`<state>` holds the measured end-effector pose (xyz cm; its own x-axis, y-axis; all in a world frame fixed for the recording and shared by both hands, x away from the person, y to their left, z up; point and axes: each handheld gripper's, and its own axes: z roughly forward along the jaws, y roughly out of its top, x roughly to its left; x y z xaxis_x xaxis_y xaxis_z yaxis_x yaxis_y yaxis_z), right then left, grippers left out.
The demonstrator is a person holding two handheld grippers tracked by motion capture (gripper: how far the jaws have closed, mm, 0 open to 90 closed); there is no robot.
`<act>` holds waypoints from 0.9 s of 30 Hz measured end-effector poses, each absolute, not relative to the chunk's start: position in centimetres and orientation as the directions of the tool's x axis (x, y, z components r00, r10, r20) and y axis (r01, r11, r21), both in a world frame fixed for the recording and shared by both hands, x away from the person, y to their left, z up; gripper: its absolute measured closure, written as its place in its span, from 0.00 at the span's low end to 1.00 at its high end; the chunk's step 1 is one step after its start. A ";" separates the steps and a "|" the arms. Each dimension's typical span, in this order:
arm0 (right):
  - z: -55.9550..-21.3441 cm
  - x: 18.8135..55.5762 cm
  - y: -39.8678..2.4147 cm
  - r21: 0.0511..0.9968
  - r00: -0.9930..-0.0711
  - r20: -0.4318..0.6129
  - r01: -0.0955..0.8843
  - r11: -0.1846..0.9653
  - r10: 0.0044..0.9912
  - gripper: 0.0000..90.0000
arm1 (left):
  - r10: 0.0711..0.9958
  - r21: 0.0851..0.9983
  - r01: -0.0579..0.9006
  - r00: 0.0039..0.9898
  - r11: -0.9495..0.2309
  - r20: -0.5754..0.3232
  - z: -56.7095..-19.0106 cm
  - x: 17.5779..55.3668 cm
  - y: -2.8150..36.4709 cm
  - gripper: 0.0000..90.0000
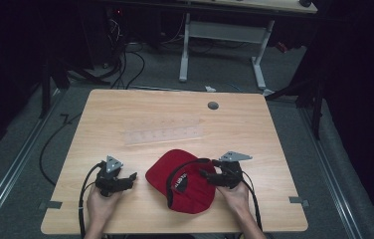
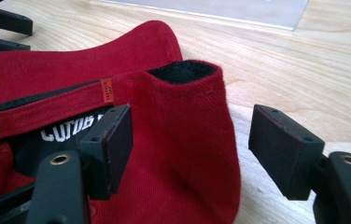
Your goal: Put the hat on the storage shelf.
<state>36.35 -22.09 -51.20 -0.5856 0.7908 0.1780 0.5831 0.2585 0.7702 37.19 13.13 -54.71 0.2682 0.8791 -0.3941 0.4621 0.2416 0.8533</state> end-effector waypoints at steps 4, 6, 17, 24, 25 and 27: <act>-51.6 36.8 -21.4 0.756 -0.591 0.157 0.588 0.289 0.791 0.35 | 0.879 0.853 0.462 0.268 0.242 -0.394 -54.7 37.2 13.1 0.31; -51.7 37.1 -21.0 0.751 -0.599 0.149 0.586 0.304 0.787 0.35 | 0.879 0.853 0.462 0.268 0.242 -0.394 -54.7 37.2 13.1 0.31; -53.1 37.9 -19.7 0.733 -0.640 0.172 0.591 0.337 0.749 0.49 | 0.879 0.853 0.462 0.268 0.242 -0.394 -54.7 37.2 13.1 0.31; -53.0 37.4 -19.7 0.753 -0.673 0.116 0.539 0.378 0.730 0.77 | 0.879 0.853 0.461 0.267 0.243 -0.395 -54.7 37.2 13.1 0.31; -53.0 37.4 -19.8 0.756 -0.680 0.117 0.534 0.379 0.724 0.81 | 0.879 0.853 0.461 0.267 0.243 -0.395 -54.7 37.2 13.1 0.31; -52.9 37.3 -20.0 0.761 -0.692 0.126 0.527 0.378 0.711 0.88 | 0.879 0.853 0.462 0.267 0.243 -0.395 -54.7 37.2 13.1 0.31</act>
<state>37.30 -20.05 -52.87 -0.6919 0.7110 0.1259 0.5273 0.3784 0.7607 37.20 13.12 -54.71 0.2671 0.8792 -0.3946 0.4616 0.2428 0.8532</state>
